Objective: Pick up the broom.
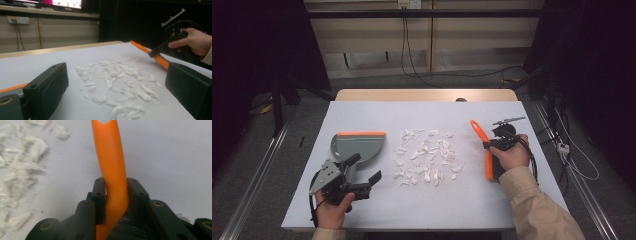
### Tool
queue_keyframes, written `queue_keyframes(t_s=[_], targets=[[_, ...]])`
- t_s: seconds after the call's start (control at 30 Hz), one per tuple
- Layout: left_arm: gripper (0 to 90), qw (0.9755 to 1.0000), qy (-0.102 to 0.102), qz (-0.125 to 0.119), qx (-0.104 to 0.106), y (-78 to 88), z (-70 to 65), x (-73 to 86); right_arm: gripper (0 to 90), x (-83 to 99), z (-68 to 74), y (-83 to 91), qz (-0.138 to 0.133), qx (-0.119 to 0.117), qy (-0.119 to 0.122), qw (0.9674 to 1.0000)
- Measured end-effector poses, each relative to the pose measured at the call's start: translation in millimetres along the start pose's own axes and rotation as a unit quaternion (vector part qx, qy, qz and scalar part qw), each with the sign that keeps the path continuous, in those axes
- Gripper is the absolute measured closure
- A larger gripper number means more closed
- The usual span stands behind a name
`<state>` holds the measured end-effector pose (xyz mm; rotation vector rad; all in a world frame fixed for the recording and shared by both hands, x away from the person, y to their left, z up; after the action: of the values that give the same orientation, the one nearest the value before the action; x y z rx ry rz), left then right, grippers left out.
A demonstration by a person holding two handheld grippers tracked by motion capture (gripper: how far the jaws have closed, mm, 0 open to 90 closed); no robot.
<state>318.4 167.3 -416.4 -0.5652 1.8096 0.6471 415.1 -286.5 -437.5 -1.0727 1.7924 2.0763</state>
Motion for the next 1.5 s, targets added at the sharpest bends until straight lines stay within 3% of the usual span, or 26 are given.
queue_keyframes(t_s=[0.07, 0.17, 0.23, 0.27, 0.3, 0.33, 0.4, 0.43, 0.47, 0.5, 0.53, 0.7, 0.73, 0.83, 1.03, 1.07, 1.1, 1.2, 1.23, 1.27, 1.3, 1.33, 1.37, 1.4, 1.43, 1.5], targets=[[3.7, 0.9997, 0.003, 0.009, 0.021, -13.6, -11.9, -1.1, 70.9, 2.9, 1.7, 10.3, -0.046, -0.007, 0.007, 0.9989], [3.5, 0.9987, -0.001, 0.034, 0.037, -38.1, -30.8, 0.3, 71.0, 9.6, 7.9, 25.3, -0.108, -0.007, 0.022, 0.9939], [4.2, 0.9974, 0.003, 0.048, 0.053, -53.8, -41.2, 1.9, 71.1, 13.6, 15.6, 36.3, -0.145, 0.000, 0.038, 0.9887], [5.5, 0.9967, 0.004, 0.052, 0.061, -61.0, -45.3, 2.8, 71.2, 15.5, 22.6, 46.6, -0.173, 0.005, 0.051, 0.9835], [5.5, 0.9960, 0.007, 0.058, 0.068, -68.1, -49.3, 3.9, 71.2, 15.5, 22.6, 46.6, -0.173, 0.005, 0.051, 0.9835], [5.8, 0.9954, 0.007, 0.063, 0.072, -75.2, -53.3, 5.3, 71.3, 16.1, 25.5, 51.5, -0.188, 0.003, 0.056, 0.9806], [6.5, 0.9943, -0.004, 0.072, 0.078, -88.7, -61.6, 8.7, 71.5, 16.0, 30.4, 60.7, -0.216, -0.002, 0.058, 0.9746], [10.4, 0.9939, -0.013, 0.076, 0.079, -95.1, -65.4, 10.7, 71.6, 15.3, 34.4, 68.0, -0.241, 0.000, 0.064, 0.9684], [10.4, 0.9934, -0.022, 0.079, 0.080, -101.5, -68.6, 12.7, 71.6, 15.3, 34.4, 68.0, -0.241, 0.000, 0.064, 0.9684], [15.1, 0.9929, -0.026, 0.080, 0.084, -108.2, -72.2, 15.2, 71.7, 14.8, 37.4, 71.1, -0.259, -0.004, 0.065, 0.9637], [15.8, 0.9919, -0.027, 0.083, 0.093, -115.6, -76.0, 17.4, 71.7, 14.3, 38.6, 71.3, -0.264, -0.012, 0.064, 0.9623], [19.9, 0.9845, -0.041, 0.111, 0.130, -144.9, -98.3, 22.4, 71.7, 9.5, 48.9, 72.9, -0.272, -0.019, 0.066, 0.9597], [20.5, 0.9838, -0.043, 0.116, 0.130, -148.5, -101.7, 22.3, 71.7, 7.0, 52.5, 73.9, -0.277, -0.022, 0.071, 0.9580], [27.6, 0.9824, -0.024, 0.123, 0.139, -156.8, -104.7, 22.3, 71.7, -7.4, 70.8, 79.1, -0.282, -0.029, 0.095, 0.9542], [40.1, 0.9823, 0.006, 0.122, 0.142, -159.6, -99.2, 21.7, 71.7, -26.8, 95.2, 80.9, -0.292, -0.055, 0.111, 0.9485], [56.6, 0.9830, 0.002, 0.123, 0.136, -158.6, -97.4, 21.1, 71.7, -33.2, 106.0, 79.9, -0.293, -0.061, 0.120, 0.9467], [63.6, 0.9836, 0.001, 0.126, 0.129, -157.3, -95.4, 20.5, 71.7, -36.0, 110.8, 79.2, -0.293, -0.064, 0.125, 0.9456], [68.7, 0.9840, 0.022, 0.129, 0.121, -151.4, -90.4, 17.9, 71.4, -42.2, 122.8, 76.4, -0.288, -0.064, 0.133, 0.9463], [69.2, 0.9845, 0.028, 0.130, 0.114, -149.0, -88.3, 16.5, 71.1, -44.2, 125.1, 74.9, -0.291, -0.067, 0.135, 0.9446], [70.1, 0.9851, 0.036, 0.129, 0.107, -146.9, -85.5, 16.1, 70.5, -46.2, 126.6, 73.5, -0.290, -0.074, 0.129, 0.9454], [70.8, 0.9884, 0.039, 0.116, 0.090, -142.4, -79.0, 15.6, 68.7, -47.6, 127.6, 73.2, -0.291, -0.074, 0.115, 0.9468], [70.8, 0.9884, 0.039, 0.116, 0.090, -142.4, -79.0, 15.6, 62.5, -48.3, 129.1, 73.6, -0.295, -0.070, 0.100, 0.9476], [70.8, 0.9904, 0.050, 0.108, 0.070, -137.8, -72.0, 14.0, 57.3, -48.8, 130.7, 74.1, -0.300, -0.067, 0.089, 0.9474], [70.9, 0.9904, 0.050, 0.108, 0.070, -137.8, -72.0, 14.0, 55.0, -48.3, 132.5, 74.6, -0.298, -0.066, 0.072, 0.9494], [70.9, 0.9926, 0.058, 0.091, 0.054, -133.5, -65.7, 11.0, 53.2, -47.4, 134.1, 74.5, -0.296, -0.063, 0.059, 0.9512], [70.9, 0.9955, 0.053, 0.072, 0.031, -129.3, -62.5, 7.2, 48.2, -43.9, 137.9, 71.2, -0.292, -0.059, 0.035, 0.9538]])
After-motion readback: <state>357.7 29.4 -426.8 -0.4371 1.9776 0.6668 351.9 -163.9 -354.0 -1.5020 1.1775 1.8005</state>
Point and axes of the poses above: each handheld gripper's, and its own axes: y roughly backward along the jaws, x roughly out of its underside, z roughly to its left, the point moved 2 cm from there along -y, roughly forward along the jaws, and after that the axes turned 7 degrees about y, right-handed, at the moved point
